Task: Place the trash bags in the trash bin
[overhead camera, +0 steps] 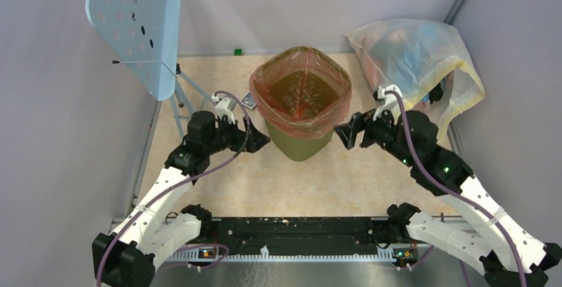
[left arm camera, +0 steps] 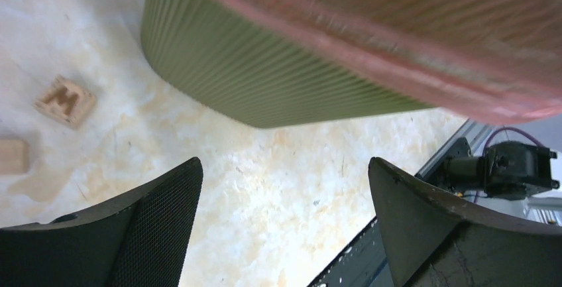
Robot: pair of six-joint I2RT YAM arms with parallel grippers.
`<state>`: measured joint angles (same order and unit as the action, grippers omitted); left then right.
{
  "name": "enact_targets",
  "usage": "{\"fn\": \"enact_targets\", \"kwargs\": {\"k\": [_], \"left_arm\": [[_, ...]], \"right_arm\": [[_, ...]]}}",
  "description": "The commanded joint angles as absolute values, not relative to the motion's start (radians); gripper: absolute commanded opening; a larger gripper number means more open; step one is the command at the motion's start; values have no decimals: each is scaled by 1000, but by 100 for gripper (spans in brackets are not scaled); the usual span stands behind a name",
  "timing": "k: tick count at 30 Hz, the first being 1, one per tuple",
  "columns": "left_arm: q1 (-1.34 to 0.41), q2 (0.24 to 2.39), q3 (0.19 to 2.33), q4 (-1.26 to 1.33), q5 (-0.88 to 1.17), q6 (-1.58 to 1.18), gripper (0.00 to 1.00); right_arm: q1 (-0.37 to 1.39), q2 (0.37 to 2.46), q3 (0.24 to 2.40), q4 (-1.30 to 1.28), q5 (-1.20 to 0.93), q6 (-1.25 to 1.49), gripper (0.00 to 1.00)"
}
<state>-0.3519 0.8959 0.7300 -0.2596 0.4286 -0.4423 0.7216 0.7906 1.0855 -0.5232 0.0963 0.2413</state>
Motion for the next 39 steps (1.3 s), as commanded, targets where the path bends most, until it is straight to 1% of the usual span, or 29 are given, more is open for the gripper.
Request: {"fn": "enact_targets", "kwargs": {"k": [1,3,6,9,13,17,19,22,26,29,32,35,39], "left_arm": [[-354,845,609,-49,495,-488,99],[-356,828,546,54,493,-501,99],[-359,821,449,196,478,-515,99],[-359,838,360,335,463,-549,99],[-375,884,300,442,422,-554,99],[-389,948,308,477,373,-521,99],[-388,990,315,520,364,-520,99],[-387,1096,349,579,348,-534,99],[-386,1245,451,620,318,-543,99],[-384,1359,556,646,306,-530,99],[-364,1482,685,603,289,-525,99],[-329,1535,739,578,327,-514,99],[-325,1435,671,547,287,-460,99]], "right_arm": [[717,641,867,-307,32,255,82],[716,579,764,-231,22,220,85],[716,537,639,-156,44,194,86],[716,545,532,-66,33,192,86],[716,615,427,83,4,228,88],[716,704,373,226,34,269,98],[716,753,357,313,55,284,99],[713,855,361,451,70,279,99],[667,1029,438,551,30,277,99],[559,1200,518,649,-135,338,99],[459,1329,633,670,-283,394,98],[420,1369,694,652,-325,413,98],[412,1301,636,607,-262,378,99]]}}
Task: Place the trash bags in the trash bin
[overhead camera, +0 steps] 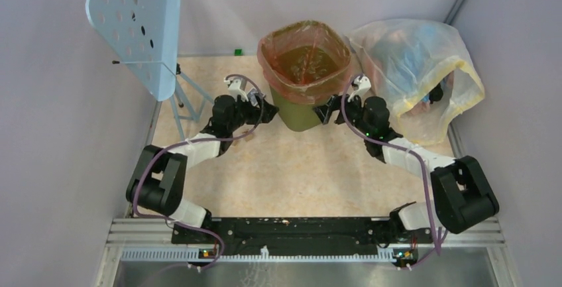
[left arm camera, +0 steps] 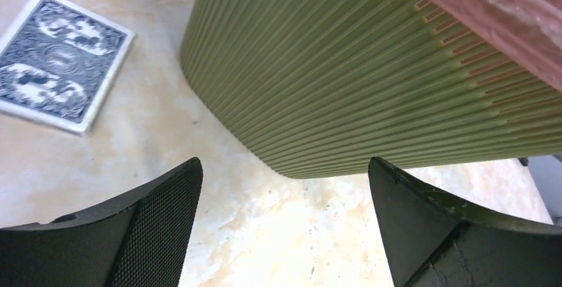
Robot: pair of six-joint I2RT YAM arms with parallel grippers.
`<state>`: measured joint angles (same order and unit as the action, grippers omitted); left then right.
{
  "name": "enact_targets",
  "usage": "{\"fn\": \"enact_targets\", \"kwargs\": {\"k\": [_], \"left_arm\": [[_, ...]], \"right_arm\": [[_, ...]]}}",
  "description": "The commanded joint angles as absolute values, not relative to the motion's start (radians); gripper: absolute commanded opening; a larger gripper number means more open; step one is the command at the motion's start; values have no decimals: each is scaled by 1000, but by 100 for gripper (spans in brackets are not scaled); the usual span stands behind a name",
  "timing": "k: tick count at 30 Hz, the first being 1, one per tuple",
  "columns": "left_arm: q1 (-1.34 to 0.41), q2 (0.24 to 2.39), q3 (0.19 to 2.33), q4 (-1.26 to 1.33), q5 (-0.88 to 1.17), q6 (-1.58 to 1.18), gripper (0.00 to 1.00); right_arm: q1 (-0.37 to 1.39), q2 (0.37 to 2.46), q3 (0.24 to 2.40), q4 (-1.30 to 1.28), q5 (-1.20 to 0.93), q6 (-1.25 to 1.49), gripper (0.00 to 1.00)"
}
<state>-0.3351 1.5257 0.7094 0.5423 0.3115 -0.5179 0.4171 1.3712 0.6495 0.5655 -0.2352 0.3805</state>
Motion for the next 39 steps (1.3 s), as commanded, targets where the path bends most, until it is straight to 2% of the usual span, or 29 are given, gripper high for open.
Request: {"fn": "enact_targets", "kwargs": {"k": [1,6,12,16,22,25,28,36,39], "left_arm": [[-325,1402,654,520,279,-446,99],[-325,1213,561,372,221,-407,99],[-325,988,471,219,28,-379,99],[-325,899,408,235,-101,-344,99],[-325,898,371,305,-192,-229,99],[-325,915,351,364,-240,-182,99],[-325,942,333,420,-303,-145,99],[-307,1085,265,688,-427,-56,99],[-261,1163,249,763,-388,-57,99]], "right_arm": [[407,1274,609,595,-244,369,99],[379,1090,483,502,-149,368,98],[374,858,394,340,-10,299,96],[372,728,321,277,292,274,98],[342,591,138,550,371,216,99],[301,623,83,680,380,191,99],[234,690,88,698,330,168,99],[168,1069,52,1068,305,87,99],[165,1161,132,995,309,50,99]]}}
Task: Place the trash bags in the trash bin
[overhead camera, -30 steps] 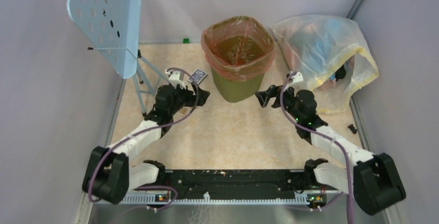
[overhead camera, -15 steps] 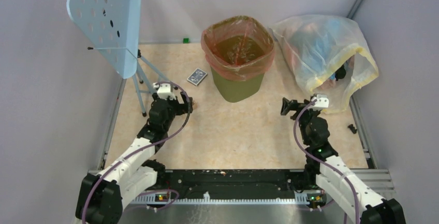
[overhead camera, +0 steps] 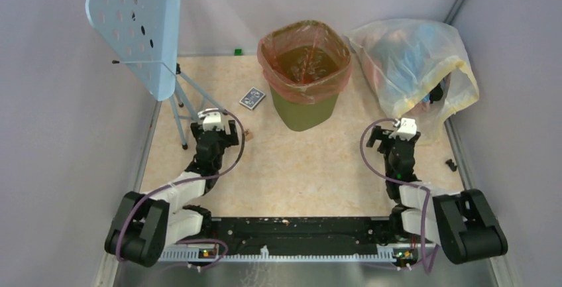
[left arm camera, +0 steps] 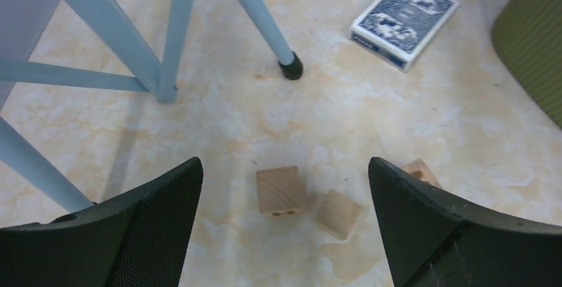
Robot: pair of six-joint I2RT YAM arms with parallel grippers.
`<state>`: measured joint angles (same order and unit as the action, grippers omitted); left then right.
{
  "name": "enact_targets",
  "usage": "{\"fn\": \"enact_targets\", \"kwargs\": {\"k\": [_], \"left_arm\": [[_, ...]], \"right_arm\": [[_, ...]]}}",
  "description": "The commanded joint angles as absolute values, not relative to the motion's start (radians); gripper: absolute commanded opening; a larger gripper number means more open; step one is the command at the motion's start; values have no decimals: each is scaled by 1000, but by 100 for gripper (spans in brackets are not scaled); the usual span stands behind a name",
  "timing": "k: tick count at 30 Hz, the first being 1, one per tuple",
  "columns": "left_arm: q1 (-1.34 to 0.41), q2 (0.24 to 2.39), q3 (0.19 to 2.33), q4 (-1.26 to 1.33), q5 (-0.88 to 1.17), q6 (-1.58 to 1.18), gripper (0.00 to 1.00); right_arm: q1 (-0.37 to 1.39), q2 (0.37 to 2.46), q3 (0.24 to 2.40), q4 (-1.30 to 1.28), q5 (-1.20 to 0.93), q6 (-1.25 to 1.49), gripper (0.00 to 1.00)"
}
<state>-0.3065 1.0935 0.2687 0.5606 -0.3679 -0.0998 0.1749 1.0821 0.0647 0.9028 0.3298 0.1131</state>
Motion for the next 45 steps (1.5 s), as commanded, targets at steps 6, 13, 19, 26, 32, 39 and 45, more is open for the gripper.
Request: {"fn": "enact_targets", "kwargs": {"k": [6,13,19,26,32,39,45], "left_arm": [[-201,1306,231,928,-274,-18,99],[-171,1385,269,984,-210,38,99],[-142,1418,299,972,-147,66,99],[-69,1569,189,1379,-15,86,98],[-66,1580,265,1209,-18,79,99],[-66,1562,280,1153,-63,55,99],[-66,1567,277,1166,-64,59,99]], "right_arm": [[138,1390,55,1396,253,-74,99],[114,1469,107,1396,259,-52,99],[103,1463,141,1316,244,-41,96],[101,1465,161,1278,316,-10,96],[102,1464,161,1278,316,-10,96],[102,1463,161,1276,316,-10,96],[103,1463,161,1278,316,-10,96]]}}
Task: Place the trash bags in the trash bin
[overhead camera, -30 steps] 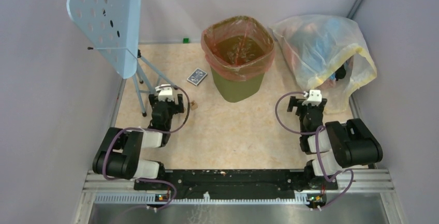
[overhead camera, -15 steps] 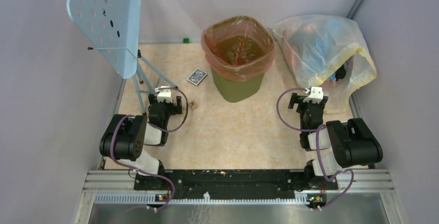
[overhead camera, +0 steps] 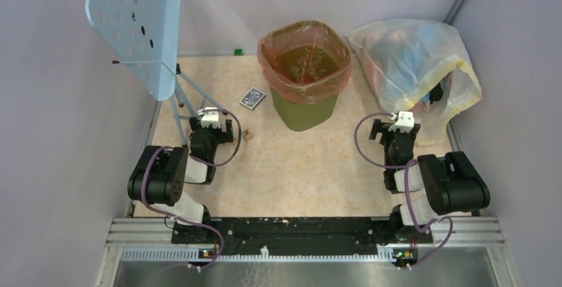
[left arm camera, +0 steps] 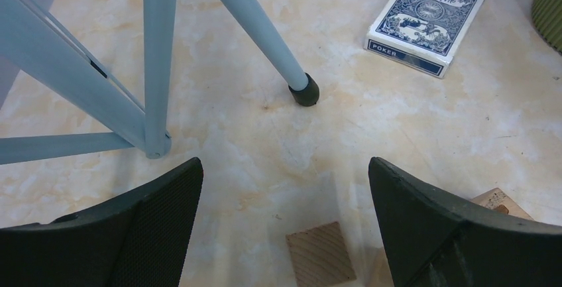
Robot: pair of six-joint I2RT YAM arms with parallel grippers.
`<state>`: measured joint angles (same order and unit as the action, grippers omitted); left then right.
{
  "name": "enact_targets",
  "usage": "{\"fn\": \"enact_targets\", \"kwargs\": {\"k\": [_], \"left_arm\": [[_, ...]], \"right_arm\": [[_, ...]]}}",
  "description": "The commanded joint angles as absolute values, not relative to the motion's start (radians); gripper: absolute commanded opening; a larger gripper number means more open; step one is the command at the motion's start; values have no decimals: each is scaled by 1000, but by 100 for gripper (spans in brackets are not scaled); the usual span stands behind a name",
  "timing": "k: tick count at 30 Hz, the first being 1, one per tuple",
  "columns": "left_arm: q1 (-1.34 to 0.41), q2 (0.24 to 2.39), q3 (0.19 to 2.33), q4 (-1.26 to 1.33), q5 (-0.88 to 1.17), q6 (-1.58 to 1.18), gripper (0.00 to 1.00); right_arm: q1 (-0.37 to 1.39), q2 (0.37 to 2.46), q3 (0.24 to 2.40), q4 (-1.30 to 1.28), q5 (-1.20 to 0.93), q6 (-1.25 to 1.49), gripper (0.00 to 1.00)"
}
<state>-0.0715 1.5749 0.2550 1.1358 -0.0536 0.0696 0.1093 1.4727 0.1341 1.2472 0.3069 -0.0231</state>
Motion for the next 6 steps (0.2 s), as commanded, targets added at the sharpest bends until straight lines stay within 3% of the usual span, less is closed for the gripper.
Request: {"fn": "enact_targets", "kwargs": {"k": [1,6], "left_arm": [[-66,1567,278,1165,-64,58,99],[-66,1566,278,1163,-63,62,99]], "right_arm": [[102,1464,161,1278,316,-10,96],[102,1464,161,1278,316,-8,96]]}}
